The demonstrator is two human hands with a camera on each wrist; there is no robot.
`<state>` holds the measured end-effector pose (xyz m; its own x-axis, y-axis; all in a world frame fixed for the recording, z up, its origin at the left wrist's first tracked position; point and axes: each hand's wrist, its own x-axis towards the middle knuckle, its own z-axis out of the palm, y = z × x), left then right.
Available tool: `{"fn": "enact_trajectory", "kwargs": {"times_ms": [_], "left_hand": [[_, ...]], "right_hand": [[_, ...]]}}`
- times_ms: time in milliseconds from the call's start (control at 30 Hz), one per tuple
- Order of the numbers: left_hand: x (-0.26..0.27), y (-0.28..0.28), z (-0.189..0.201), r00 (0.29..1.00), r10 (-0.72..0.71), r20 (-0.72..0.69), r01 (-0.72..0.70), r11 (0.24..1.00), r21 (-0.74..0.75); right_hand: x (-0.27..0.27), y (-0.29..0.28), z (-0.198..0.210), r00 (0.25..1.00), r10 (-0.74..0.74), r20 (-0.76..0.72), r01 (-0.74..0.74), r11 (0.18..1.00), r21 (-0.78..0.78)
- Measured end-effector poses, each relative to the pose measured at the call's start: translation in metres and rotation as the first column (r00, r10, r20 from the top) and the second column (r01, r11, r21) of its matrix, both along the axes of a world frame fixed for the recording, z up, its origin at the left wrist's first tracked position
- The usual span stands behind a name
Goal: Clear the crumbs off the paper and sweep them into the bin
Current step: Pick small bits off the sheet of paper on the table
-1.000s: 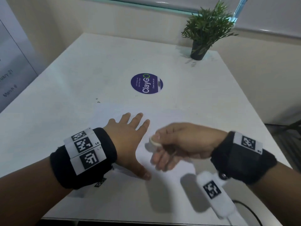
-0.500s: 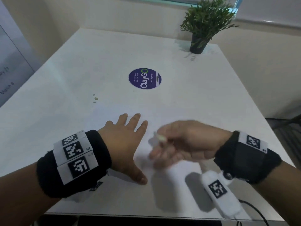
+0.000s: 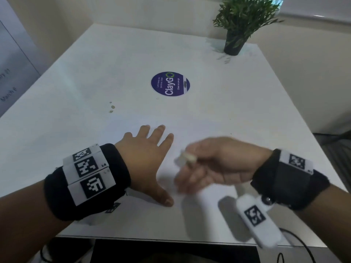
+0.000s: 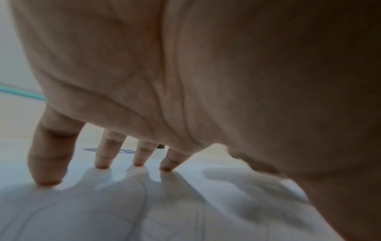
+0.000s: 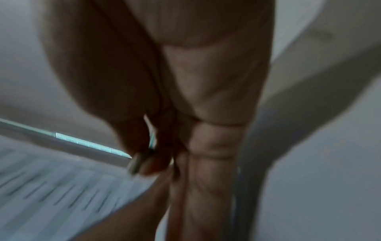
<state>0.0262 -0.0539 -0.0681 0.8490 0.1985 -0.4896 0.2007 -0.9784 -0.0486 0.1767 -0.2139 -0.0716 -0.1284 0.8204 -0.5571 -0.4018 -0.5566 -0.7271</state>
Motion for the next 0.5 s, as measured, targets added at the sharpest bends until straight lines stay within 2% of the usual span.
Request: {"fn": "enact_trajectory", "kwargs": {"times_ms": [33,67,100,133,167,233,267,300,333,367,433,467,500], "left_hand": [[0.0,0.0,0.0,1.0,-0.007,0.006,0.007,1.0,0.004],[0.0,0.0,0.0,1.0,-0.012,0.004,0.012,1.0,0.008],[0.0,0.0,0.0,1.0,-0.011,-0.004,0.012,1.0,0.007],[0.001,0.0,0.001,1.0,-0.008,-0.014,0.008,1.0,0.004],[0.001,0.0,0.001,1.0,-0.004,-0.02,0.004,1.0,0.001],[0.001,0.0,0.002,1.0,0.003,-0.019,-0.003,1.0,-0.007],[0.001,0.0,0.002,1.0,0.002,-0.018,-0.002,1.0,-0.009],[0.001,0.0,0.001,1.0,-0.001,-0.016,0.001,1.0,-0.01],[0.001,0.0,0.001,1.0,-0.004,-0.016,0.004,1.0,-0.008],[0.001,0.001,0.002,1.0,-0.008,-0.021,0.008,1.0,-0.004],[0.002,0.003,0.005,0.999,-0.024,-0.041,0.024,1.0,-0.001],[0.004,0.006,0.008,0.998,-0.033,-0.049,0.033,0.999,-0.005],[0.007,0.009,0.012,0.998,-0.041,-0.053,0.04,0.999,-0.016]], "right_hand": [[-0.008,-0.002,-0.005,0.992,0.125,0.0,-0.125,0.992,-0.014],[-0.01,0.0,-0.007,0.989,0.145,-0.017,-0.145,0.989,-0.033],[-0.006,0.004,-0.007,0.998,0.057,-0.037,-0.059,0.997,-0.055],[0.004,0.01,-0.006,0.993,-0.114,-0.031,0.111,0.992,-0.063],[0.016,0.015,-0.005,0.946,-0.323,0.0,0.323,0.946,-0.029],[0.037,0.022,0.002,0.744,-0.668,-0.01,0.665,0.738,0.119],[0.043,0.022,0.005,0.654,-0.755,-0.049,0.751,0.64,0.162],[0.045,0.021,0.007,0.627,-0.774,-0.088,0.775,0.606,0.179],[0.04,0.02,0.01,0.664,-0.739,-0.116,0.745,0.641,0.182],[0.032,0.018,0.011,0.749,-0.655,-0.104,0.662,0.732,0.16],[0.011,0.009,0.007,0.938,-0.346,-0.025,0.347,0.936,0.062],[0.002,0.006,0.004,0.987,-0.163,0.007,0.163,0.986,0.018],[-0.003,0.004,0.001,0.999,-0.044,0.03,0.044,0.999,-0.013]]}}
